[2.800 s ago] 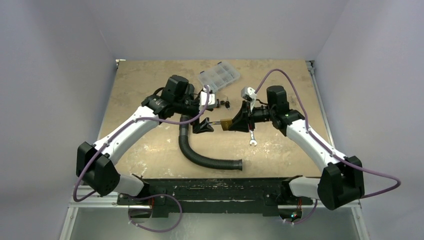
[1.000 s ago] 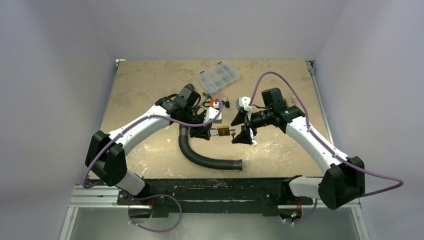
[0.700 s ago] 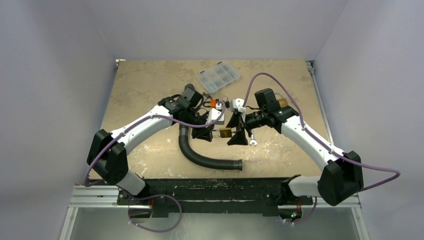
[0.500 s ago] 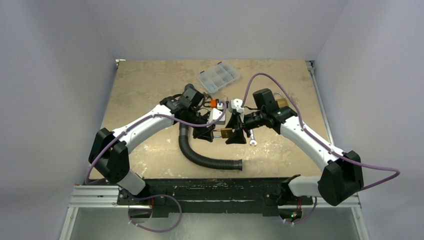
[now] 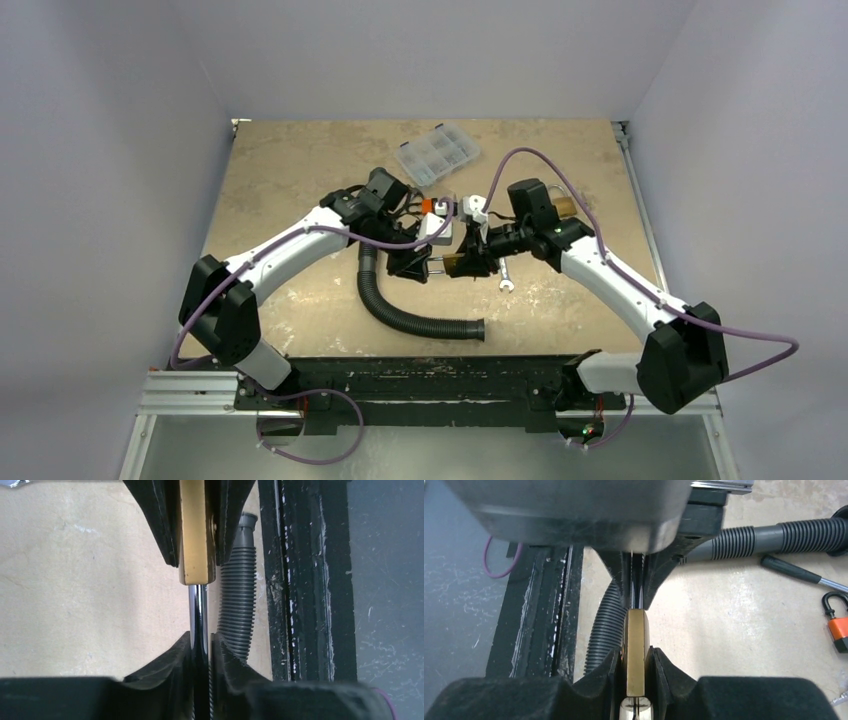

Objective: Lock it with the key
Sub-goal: Lock the lock.

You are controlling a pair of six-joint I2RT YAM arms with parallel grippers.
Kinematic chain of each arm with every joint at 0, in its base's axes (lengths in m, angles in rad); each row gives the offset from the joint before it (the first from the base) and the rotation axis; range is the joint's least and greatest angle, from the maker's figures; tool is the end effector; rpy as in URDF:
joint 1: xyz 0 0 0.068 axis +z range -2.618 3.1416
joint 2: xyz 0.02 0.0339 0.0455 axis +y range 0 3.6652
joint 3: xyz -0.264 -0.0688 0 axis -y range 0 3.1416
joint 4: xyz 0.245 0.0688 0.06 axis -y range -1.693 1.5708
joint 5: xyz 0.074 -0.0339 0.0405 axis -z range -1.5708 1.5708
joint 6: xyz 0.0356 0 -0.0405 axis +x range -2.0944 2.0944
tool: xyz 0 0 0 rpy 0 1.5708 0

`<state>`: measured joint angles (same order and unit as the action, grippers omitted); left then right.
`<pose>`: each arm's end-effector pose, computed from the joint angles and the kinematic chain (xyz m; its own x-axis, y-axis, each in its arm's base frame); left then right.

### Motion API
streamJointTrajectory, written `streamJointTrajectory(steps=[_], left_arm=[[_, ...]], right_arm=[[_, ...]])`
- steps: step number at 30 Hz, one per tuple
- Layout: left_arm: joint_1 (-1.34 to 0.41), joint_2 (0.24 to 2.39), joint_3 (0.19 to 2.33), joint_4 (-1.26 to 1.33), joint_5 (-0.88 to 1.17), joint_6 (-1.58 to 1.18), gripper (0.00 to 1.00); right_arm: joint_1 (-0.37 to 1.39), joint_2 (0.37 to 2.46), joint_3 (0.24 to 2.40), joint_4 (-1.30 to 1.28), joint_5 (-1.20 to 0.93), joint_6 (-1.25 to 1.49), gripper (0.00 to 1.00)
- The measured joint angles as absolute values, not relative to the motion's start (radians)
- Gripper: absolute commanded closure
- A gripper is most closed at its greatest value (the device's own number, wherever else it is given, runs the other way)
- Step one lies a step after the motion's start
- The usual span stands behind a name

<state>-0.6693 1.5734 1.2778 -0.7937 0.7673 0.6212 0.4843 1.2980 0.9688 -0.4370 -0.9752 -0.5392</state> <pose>0.2346 -0.2171 0.2752 -0.1586 0.6596 -0.7347 0.9727 -0.0232 -0.2308 0.2233 0.1508 0.2802 -0.1214 -0.3894 -0.9130 -0.9922 0.0220 0.1226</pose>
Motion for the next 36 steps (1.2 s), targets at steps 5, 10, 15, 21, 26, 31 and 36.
streamJointTrajectory(steps=[5, 10, 15, 21, 26, 31, 36], left_arm=[[-0.621, 1.571, 1.308, -0.785, 0.82, 0.607, 0.37], [-0.406, 1.544, 1.32, -0.774, 0.963, 0.585, 0.36], [-0.319, 1.467, 1.263, -0.666, 1.051, 0.472, 0.36], [-0.335, 1.344, 1.066, -0.265, 1.124, 0.107, 0.37], [-0.351, 1.34, 1.053, -0.128, 1.122, -0.02, 0.4], [-0.42, 1.341, 1.053, -0.122, 1.119, -0.026, 0.49], [-0.474, 1.354, 1.061, -0.127, 1.118, -0.027, 0.73]], right_arm=[[0.456, 1.269, 0.911, -0.347, -0.987, -0.431, 1.0], [0.346, 1.242, 0.857, -0.202, -1.052, -0.263, 1.0], [0.305, 1.2, 0.818, -0.017, -1.094, -0.078, 1.0], [0.313, 1.191, 0.775, 0.174, -1.126, 0.112, 1.0], [0.313, 1.191, 0.746, 0.272, -1.147, 0.211, 1.0], [0.323, 1.192, 0.744, 0.308, -1.166, 0.253, 1.0], [0.338, 1.198, 0.744, 0.314, -1.176, 0.262, 1.0]])
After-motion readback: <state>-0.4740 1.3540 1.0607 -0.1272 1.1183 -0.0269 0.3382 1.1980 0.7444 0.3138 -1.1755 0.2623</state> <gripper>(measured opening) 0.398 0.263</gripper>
